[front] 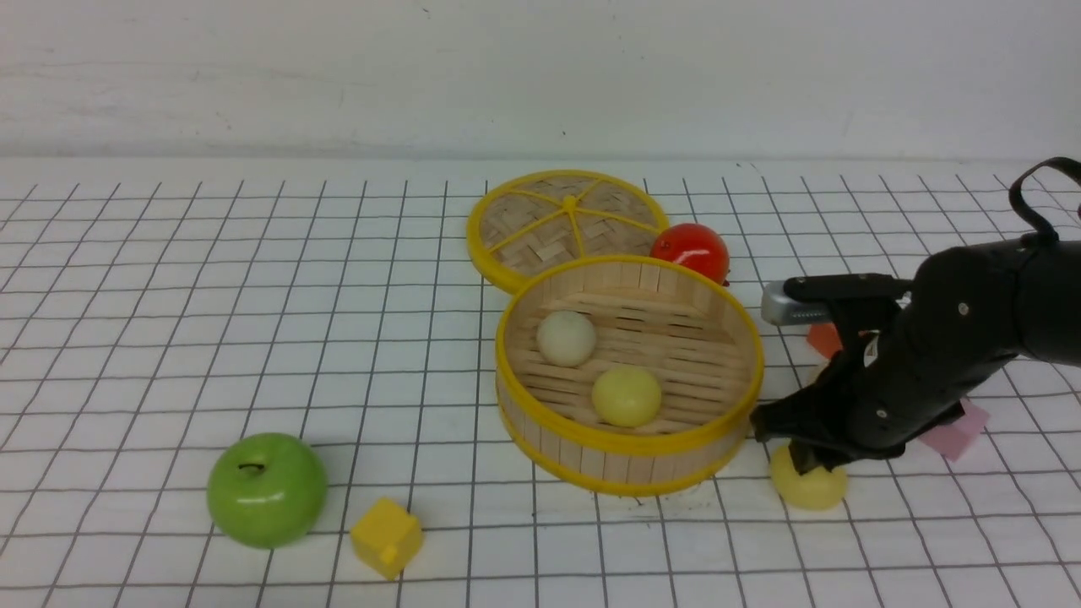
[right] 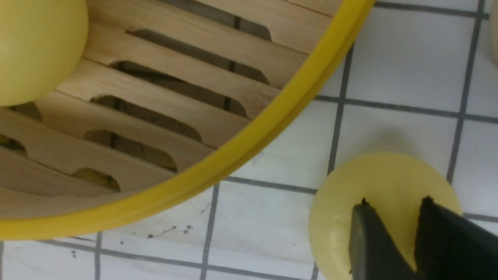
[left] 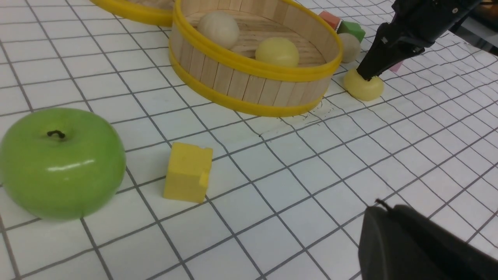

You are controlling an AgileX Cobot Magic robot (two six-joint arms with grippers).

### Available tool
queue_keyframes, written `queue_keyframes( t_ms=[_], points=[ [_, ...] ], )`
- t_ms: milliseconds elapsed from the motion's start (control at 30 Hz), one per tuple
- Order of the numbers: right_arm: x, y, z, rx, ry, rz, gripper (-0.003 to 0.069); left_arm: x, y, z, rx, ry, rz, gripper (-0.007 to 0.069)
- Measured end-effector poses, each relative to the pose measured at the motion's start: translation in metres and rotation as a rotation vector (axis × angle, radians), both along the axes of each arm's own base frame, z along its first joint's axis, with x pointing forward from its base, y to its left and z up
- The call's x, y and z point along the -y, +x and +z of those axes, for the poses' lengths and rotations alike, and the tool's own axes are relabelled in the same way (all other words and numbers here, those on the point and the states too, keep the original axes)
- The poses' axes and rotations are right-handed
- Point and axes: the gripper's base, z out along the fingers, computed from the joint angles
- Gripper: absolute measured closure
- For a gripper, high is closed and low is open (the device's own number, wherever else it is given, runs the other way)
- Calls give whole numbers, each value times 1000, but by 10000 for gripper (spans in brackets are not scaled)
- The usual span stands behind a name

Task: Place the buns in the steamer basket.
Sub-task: Use the right arm to grab a steamed stuffed bun, then use the right arm to put the steamed stuffed bun into the steamer

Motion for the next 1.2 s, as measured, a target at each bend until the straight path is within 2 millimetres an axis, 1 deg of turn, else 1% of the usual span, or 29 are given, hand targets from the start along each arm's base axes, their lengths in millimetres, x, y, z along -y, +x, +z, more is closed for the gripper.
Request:
queue_keyframes(
  t_ms=[33,100,167,333,433,467,567,633,667,767,833,867,900,967,1000,1033,1100,1133,1167,1200],
  points=[
    [0,0,0,1,-2,1,526,0,0,0,0,0,0,624],
    [1,0,0,4,-14,10,606,0,0,0,0,0,0,623],
    [2,0,0,7,-29,21,649,0,0,0,0,0,0,623],
    [3,-1,5,12,-45,33,659,0,0,0,0,0,0,620],
    [5,-8,26,56,-37,35,659,0,0,0,0,0,0,617],
    [6,-9,31,66,-34,35,659,0,0,0,0,0,0,615],
    [7,-16,55,125,-10,30,659,0,0,0,0,0,0,610],
    [6,-18,65,150,10,27,659,0,0,0,0,0,0,607],
    [3,-18,81,200,37,44,659,0,0,0,0,0,0,606],
    [-9,-14,97,259,77,90,657,0,0,0,0,0,0,605],
    [-24,-5,103,302,107,131,655,0,0,0,0,0,0,603],
    [-25,-5,104,305,109,136,655,0,0,0,0,0,0,603],
    [-33,3,100,315,117,151,655,0,0,0,0,0,0,602],
    [-41,18,89,316,112,162,653,0,0,0,0,0,0,598],
    [-41,20,88,315,112,162,653,0,0,0,0,0,0,598],
    [-45,31,74,306,100,163,652,0,0,0,0,0,0,596],
    [-48,43,54,290,82,164,646,0,0,0,0,0,0,595],
    [-50,47,45,278,75,164,641,0,0,0,0,0,0,592],
    [-50,47,45,281,76,163,639,0,0,0,0,0,0,592],
    [-51,51,32,262,67,163,627,0,0,0,0,0,0,589]
  ],
)
